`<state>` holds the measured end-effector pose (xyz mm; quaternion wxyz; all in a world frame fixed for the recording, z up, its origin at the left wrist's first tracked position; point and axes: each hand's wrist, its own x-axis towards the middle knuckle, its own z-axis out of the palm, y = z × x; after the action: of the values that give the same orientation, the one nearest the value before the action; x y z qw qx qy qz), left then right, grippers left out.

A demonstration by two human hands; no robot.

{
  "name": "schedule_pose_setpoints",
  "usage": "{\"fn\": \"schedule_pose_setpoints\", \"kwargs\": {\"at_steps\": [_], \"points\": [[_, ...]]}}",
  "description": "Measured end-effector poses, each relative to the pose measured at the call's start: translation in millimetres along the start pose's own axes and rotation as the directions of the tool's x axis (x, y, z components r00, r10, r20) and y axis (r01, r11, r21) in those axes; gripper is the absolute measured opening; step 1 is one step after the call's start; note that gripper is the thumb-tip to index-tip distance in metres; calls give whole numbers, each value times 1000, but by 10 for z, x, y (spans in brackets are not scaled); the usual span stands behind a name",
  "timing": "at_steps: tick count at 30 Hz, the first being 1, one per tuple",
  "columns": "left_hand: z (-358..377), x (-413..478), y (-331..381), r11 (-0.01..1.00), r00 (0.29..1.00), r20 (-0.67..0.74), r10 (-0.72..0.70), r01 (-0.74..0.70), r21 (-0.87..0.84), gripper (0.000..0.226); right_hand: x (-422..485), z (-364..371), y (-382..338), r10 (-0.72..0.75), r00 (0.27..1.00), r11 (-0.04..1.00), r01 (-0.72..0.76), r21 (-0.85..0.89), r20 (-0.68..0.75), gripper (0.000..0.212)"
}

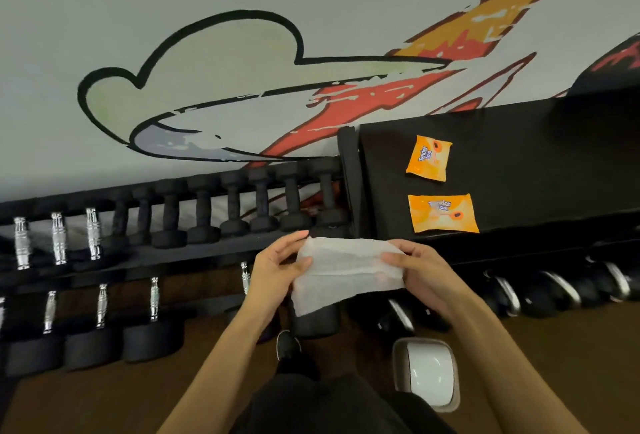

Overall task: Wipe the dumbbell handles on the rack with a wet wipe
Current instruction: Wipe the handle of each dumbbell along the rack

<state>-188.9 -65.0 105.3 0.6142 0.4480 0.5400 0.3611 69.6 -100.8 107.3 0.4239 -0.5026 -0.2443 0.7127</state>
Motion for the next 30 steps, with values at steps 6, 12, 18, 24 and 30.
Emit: {"fn": "schedule_pose_setpoints", "kwargs": {"at_steps": [6, 12, 18, 24, 30], "points": [[-685, 465, -255, 986, 986, -12, -164, 164, -9, 37, 579, 630, 52, 97, 995, 994, -96, 49, -22, 35], [-1332, 913, -301, 967, 959, 126, -254, 256, 2, 48, 1110, 1140, 132, 171, 978, 984, -164, 68, -116, 33], [-1624, 1193, -328, 902, 941, 299, -157, 14, 432, 59, 1329, 1543, 207, 121, 973, 965, -162, -207, -197, 18], [-1272, 1240, -150, 991, 835, 542, -91, 25, 128, 56, 1386, 1721, -41, 183, 981, 868, -191, -458, -64, 25], [-1259, 1252, 58, 992, 842, 531, -94, 37, 118, 17, 1349, 1422, -415, 231, 968, 882, -250, -399, -96, 29]]}}
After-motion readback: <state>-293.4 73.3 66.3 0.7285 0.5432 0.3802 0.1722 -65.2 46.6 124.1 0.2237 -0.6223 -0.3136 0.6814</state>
